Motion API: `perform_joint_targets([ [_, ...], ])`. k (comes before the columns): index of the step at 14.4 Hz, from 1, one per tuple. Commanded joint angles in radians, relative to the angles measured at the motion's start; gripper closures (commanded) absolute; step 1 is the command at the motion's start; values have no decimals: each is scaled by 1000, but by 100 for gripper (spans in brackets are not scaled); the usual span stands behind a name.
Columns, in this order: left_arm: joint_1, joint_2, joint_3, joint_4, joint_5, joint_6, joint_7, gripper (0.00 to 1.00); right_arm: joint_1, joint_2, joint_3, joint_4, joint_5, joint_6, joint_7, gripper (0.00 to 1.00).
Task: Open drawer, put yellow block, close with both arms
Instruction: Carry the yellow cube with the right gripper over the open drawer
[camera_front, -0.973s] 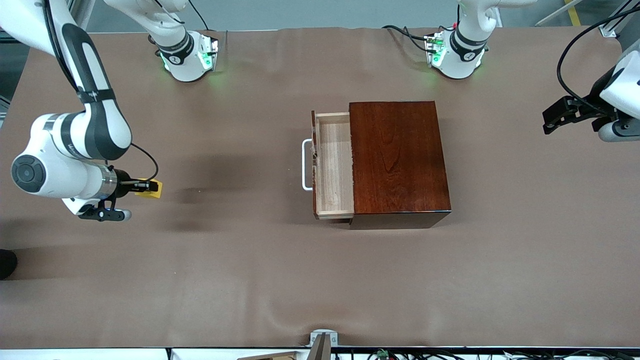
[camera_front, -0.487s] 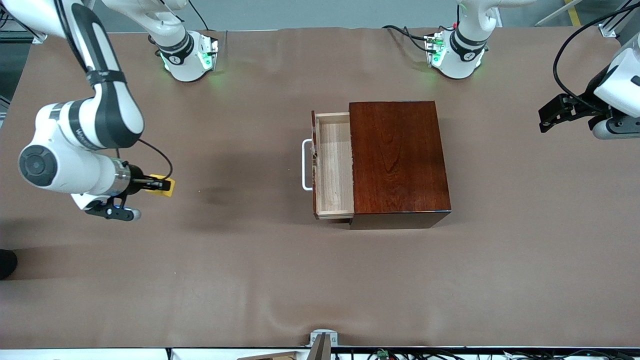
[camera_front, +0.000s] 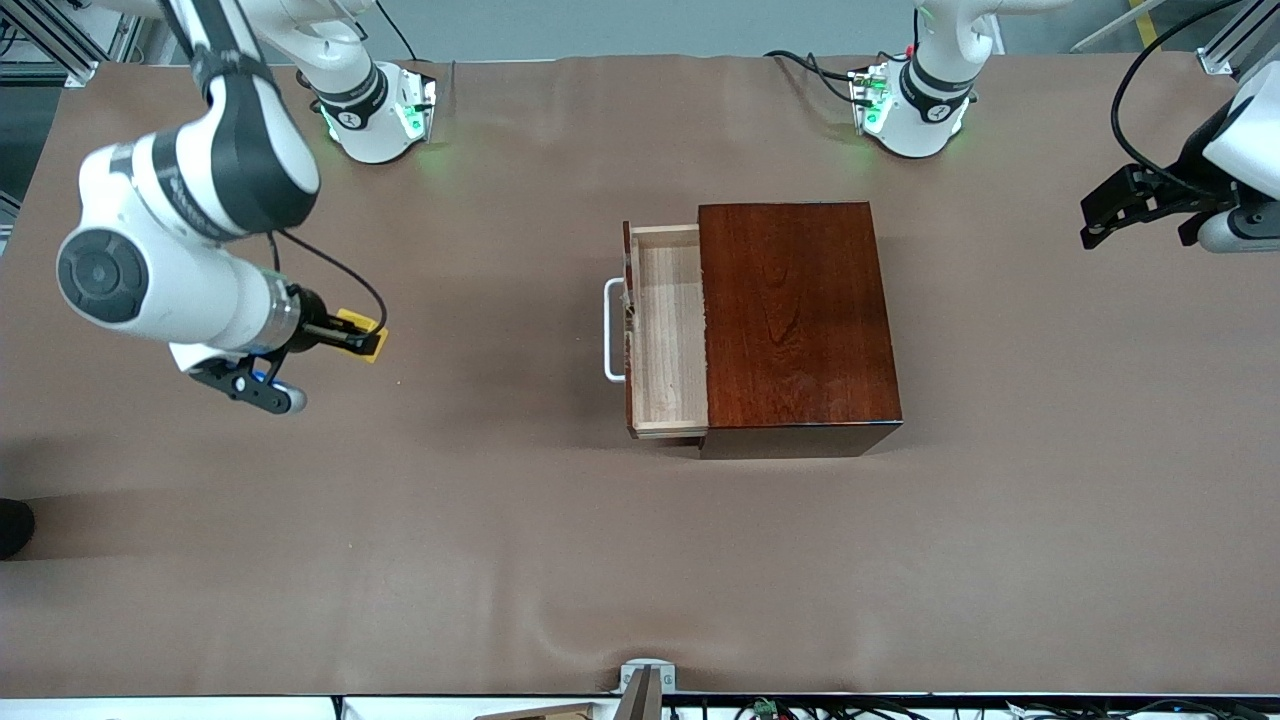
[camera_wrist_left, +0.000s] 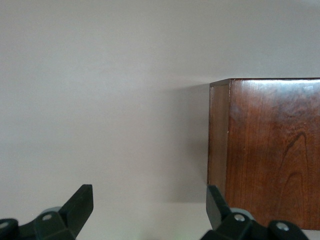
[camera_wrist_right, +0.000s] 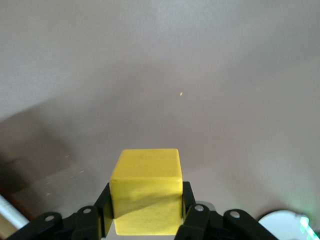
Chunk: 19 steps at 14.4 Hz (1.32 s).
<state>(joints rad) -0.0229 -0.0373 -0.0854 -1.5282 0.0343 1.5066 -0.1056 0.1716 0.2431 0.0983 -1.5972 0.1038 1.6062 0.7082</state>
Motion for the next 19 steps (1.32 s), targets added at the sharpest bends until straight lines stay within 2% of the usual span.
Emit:
perform_joint_targets([
  [1, 18, -29, -10, -30, -22, 0, 20, 0, 81, 1, -8, 56, 16, -51, 169, 100],
  [5, 3, -24, -17, -27, -22, 0, 18, 0, 196, 8, -11, 85, 88, -29, 408, 100],
  [8, 6, -24, -31, -29, -22, 0, 15, 0, 256, 18, -11, 126, 96, -19, 557, 100],
  [13, 4, -24, -33, -30, -24, 1, 14, 0, 367, 60, -12, 126, 113, 130, 857, 100],
  [16, 4, -23, -33, -33, -22, 1, 15, 0, 397, 93, -12, 126, 116, 211, 1035, 100],
  [19, 4, -21, -33, -39, -22, 6, 15, 0, 442, 156, -12, 132, 113, 254, 1177, 100],
])
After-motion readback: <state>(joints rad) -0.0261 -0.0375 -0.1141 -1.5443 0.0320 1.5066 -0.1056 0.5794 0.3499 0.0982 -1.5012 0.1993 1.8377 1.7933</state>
